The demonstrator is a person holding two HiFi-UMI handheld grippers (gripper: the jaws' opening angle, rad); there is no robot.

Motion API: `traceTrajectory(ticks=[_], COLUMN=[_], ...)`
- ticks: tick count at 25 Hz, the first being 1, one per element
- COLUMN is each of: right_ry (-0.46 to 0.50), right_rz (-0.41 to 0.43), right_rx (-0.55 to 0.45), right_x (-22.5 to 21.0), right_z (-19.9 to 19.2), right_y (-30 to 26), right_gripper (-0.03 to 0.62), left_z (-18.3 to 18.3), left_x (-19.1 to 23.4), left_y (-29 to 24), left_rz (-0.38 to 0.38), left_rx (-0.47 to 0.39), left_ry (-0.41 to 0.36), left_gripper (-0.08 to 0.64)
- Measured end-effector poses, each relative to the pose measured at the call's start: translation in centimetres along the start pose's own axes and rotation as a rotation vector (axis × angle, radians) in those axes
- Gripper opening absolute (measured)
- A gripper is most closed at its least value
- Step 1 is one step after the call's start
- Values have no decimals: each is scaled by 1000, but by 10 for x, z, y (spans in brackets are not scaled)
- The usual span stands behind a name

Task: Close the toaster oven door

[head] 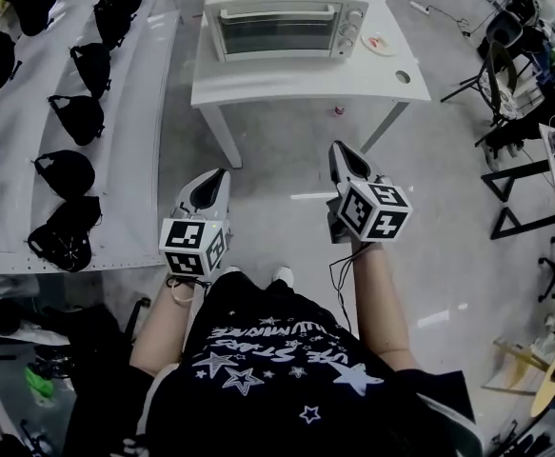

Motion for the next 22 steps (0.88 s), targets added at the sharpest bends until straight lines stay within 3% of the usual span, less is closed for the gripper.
traceTrajectory(ticks=[7, 22], right_ry=[19, 26], right_rz=[-48, -109], right_rx=[12, 15], right_x=[17, 123], right_z=[-5, -44], right_y=[9, 45], right_gripper=[2, 2], left_z=[-2, -14], left_x=[7, 62], left_y=[9, 97], left_rz=[-55, -128], left_rx=[-1, 10], left_ry=[22, 40], left_gripper=[23, 23])
Point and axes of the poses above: the fingertips, and each gripper's own axes: y backward along the fingers, x to its left, z out of its top, the point moved 4 cm from there along y, backward along the fingers, and after that the axes turned 10 degrees about -x, right-handed, at the moved point
